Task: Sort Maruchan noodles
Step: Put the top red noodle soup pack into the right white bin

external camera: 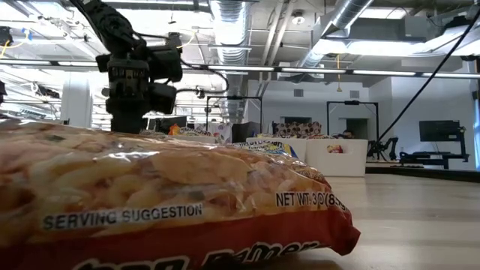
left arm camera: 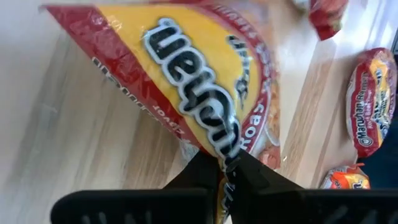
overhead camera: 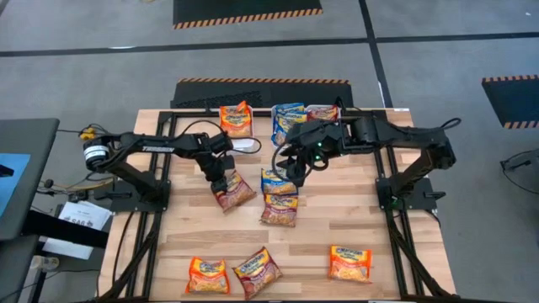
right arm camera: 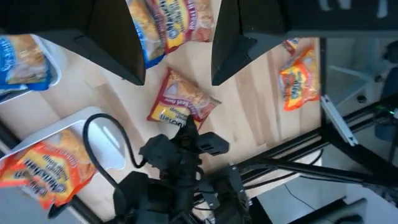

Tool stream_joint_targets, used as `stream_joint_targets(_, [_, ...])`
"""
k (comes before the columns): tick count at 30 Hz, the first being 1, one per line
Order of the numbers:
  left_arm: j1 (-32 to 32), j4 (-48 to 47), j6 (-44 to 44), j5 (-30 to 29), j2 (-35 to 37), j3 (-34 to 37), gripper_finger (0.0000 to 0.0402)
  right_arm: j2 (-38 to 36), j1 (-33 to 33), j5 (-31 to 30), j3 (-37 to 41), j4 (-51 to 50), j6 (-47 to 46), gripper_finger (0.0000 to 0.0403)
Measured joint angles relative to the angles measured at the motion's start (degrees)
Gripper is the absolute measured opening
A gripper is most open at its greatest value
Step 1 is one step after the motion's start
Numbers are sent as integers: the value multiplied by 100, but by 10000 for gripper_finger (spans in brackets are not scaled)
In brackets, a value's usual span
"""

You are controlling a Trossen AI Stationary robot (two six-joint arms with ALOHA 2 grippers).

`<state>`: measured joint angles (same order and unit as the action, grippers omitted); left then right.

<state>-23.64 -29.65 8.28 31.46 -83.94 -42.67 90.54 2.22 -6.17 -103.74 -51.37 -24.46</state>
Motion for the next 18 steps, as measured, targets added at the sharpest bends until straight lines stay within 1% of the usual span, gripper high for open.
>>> stream_joint_targets(4, [60,-170,43,-245,296,-249,0,-57,-185,9,0,-3,383,207])
stream_joint_targets(9, [150,-594,49,-510,684,-761,0,-109,-560,105,2,-25,832,207])
stream_joint_targets(13, [284,-958,16,-1006,935,-1252,0,-150,-957,553,-9,51,1112,207])
stream_joint_targets(18, [508,-1349,-82,-1795,1146,-1950,0,-135,-1544,1277,-2,66,1314,207])
